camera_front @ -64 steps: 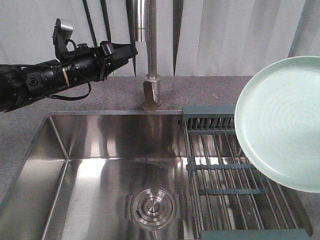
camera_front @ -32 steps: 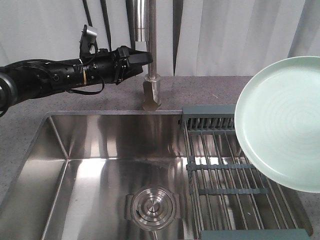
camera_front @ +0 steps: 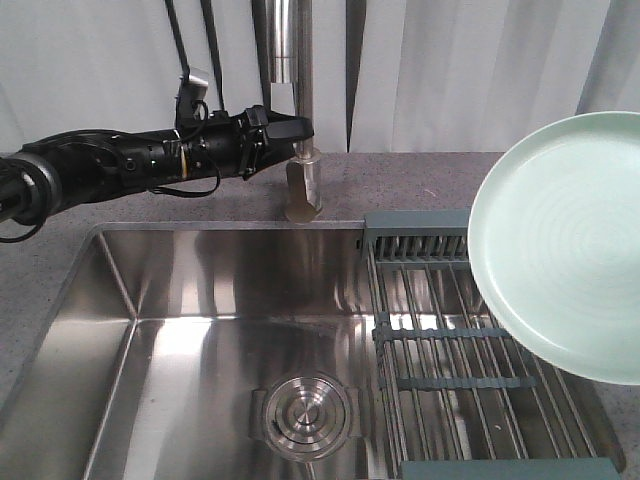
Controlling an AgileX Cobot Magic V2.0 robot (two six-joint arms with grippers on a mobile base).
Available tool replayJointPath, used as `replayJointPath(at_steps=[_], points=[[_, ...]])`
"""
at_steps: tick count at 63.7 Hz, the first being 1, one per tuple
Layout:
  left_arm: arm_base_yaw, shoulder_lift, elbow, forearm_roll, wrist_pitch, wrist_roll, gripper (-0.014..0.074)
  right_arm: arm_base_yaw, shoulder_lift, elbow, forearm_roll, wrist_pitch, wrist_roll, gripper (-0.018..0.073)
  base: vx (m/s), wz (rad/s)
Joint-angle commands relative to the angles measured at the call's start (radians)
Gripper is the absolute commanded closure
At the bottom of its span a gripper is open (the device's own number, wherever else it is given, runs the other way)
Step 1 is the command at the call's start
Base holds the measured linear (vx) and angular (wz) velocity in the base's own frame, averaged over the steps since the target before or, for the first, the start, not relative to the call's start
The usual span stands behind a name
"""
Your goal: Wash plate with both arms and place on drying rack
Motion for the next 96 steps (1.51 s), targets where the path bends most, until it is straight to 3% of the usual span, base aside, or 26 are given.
replayJointPath(at_steps=[1, 24, 45, 57, 86, 96], points=[[-0.015, -0.052, -0.031, -0.061, -0.061, -0.009, 0.0126, 0.000, 0.000, -0.025, 0.044, -0.059, -0.002, 0.0567, 0.00, 0.00], [-0.026, -0.047, -0.031, -0.051, -0.182, -0.009, 0.0126, 0.000, 0.000, -0.025, 0.047, -0.053, -0.002, 0.0567, 0.00, 0.00], [-0.026, -0.047, -0.030, 0.091, -0.279, -0.009, 0.0126, 0.000, 0.000, -0.025, 0.047, -0.053, -0.002, 0.0567, 0.00, 0.00], [-0.026, -0.047, -0.030, 0.135, -0.335, -0.009, 0.0133, 0.000, 0.000, -0.025, 0.047, -0.052, -0.002, 0.0567, 0.00, 0.00], [-0.014, -0.072, -0.030, 0.085, -0.378, -0.009, 0.0155, 0.000, 0.000, -0.025, 0.047, -0.052, -0.002, 0.0567, 0.00, 0.00], [0.004, -0.101, -0.030, 0.089, -0.428, -0.009, 0.0230, 0.000, 0.000, -0.025, 0.046, -0.052, -0.002, 0.0567, 0.00, 0.00]])
